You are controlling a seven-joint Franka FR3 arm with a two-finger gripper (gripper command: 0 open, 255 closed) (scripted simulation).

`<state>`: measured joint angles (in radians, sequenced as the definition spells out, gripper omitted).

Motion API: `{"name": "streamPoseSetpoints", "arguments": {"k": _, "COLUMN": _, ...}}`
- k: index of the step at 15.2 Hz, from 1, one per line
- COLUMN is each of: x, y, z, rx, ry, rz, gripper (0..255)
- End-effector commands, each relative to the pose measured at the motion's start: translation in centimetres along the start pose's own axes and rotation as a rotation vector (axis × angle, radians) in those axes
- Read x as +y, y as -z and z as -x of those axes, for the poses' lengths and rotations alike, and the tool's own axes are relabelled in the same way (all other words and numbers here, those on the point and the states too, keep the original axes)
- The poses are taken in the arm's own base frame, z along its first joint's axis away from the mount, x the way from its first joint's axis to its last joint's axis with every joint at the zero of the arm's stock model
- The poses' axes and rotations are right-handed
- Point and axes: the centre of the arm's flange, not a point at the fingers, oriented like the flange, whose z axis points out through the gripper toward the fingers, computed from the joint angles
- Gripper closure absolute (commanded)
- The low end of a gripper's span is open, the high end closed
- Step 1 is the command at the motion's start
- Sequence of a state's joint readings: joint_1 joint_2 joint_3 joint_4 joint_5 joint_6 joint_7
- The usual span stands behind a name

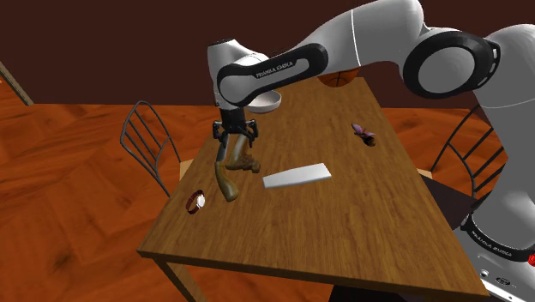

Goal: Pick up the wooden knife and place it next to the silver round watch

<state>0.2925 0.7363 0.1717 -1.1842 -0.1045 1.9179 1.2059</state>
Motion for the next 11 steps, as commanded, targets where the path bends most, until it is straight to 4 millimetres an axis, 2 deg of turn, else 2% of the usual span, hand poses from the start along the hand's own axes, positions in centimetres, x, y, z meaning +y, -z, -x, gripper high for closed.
{"name": "streamPoseSetpoints", "arguments": {"k": 1, "x": 0.1, "y": 2.1, "z": -0.1, "rx": 0.000, "ry": 0.000, "rz": 0.000, "gripper": 0}}
{"name": "streamPoseSetpoints", "arguments": {"k": 3, "x": 0.1, "y": 4.4, "z": -0.1, "rx": 0.000, "ry": 0.000, "rz": 0.000, "gripper": 0}}
{"name": "streamPoseSetpoints", "arguments": {"k": 11, "x": 0.1, "y": 4.4, "z": -0.1, "rx": 0.000, "ry": 0.000, "rz": 0.000, "gripper": 0}}
